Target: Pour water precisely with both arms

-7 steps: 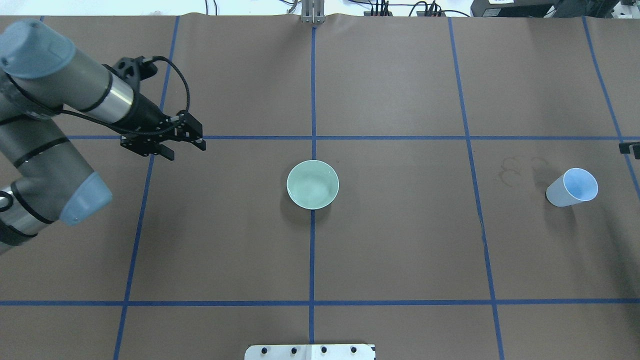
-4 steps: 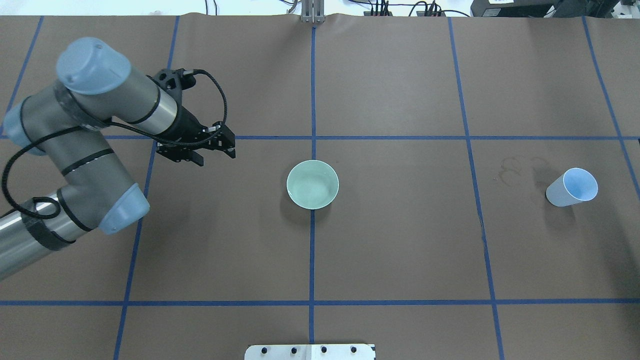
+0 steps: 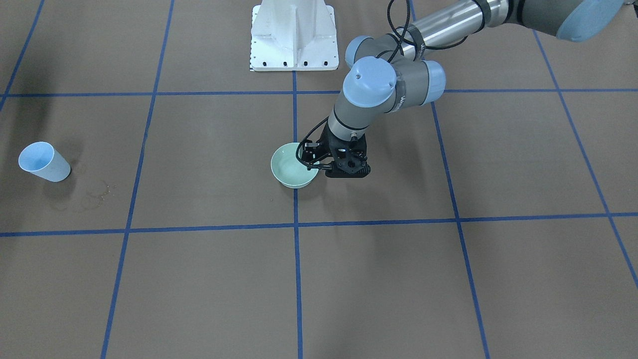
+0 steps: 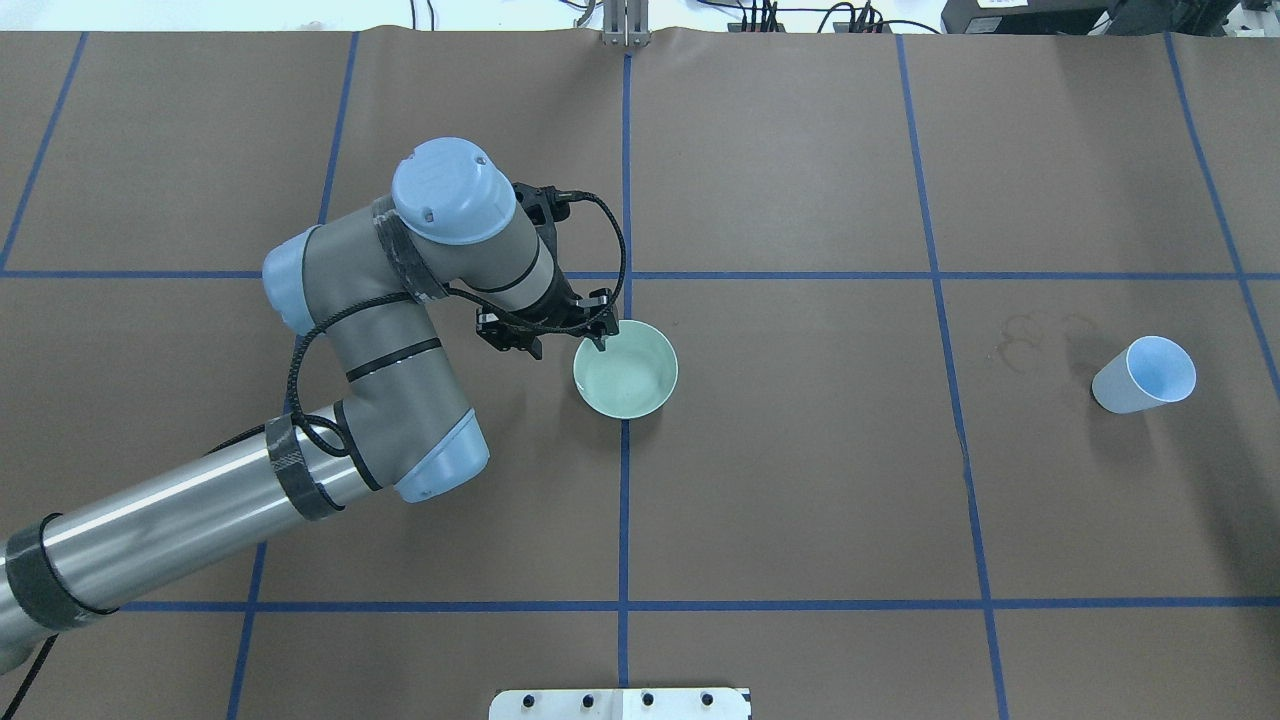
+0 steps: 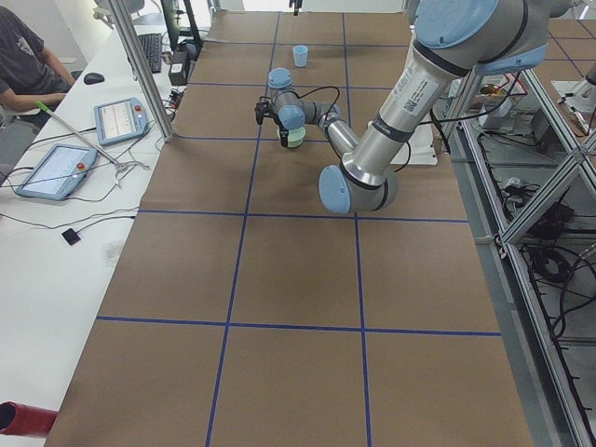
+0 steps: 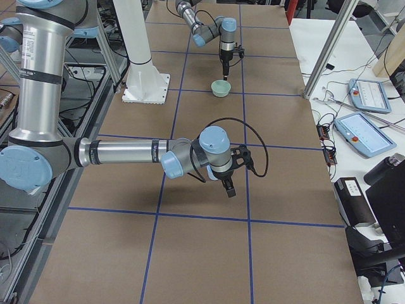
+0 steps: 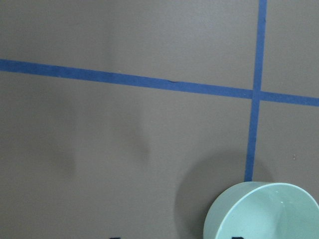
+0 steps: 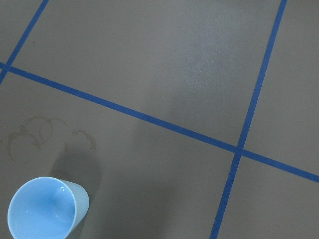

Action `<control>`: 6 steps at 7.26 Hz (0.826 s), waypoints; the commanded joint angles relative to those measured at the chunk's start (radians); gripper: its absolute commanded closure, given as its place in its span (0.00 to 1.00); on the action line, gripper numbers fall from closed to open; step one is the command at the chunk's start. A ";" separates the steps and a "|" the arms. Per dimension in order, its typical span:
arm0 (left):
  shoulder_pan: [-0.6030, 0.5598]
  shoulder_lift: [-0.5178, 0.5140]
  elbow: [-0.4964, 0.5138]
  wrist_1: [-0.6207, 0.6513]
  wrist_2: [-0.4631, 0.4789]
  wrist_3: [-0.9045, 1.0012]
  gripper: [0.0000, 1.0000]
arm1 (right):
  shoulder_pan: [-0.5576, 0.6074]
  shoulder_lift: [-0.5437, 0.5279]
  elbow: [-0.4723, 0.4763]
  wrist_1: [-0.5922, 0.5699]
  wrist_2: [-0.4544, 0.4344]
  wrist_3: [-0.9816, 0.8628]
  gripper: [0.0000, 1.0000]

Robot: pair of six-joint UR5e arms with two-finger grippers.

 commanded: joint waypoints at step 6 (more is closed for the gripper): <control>0.028 -0.022 0.048 -0.002 0.000 0.000 1.00 | 0.022 0.013 0.001 -0.040 0.008 -0.033 0.00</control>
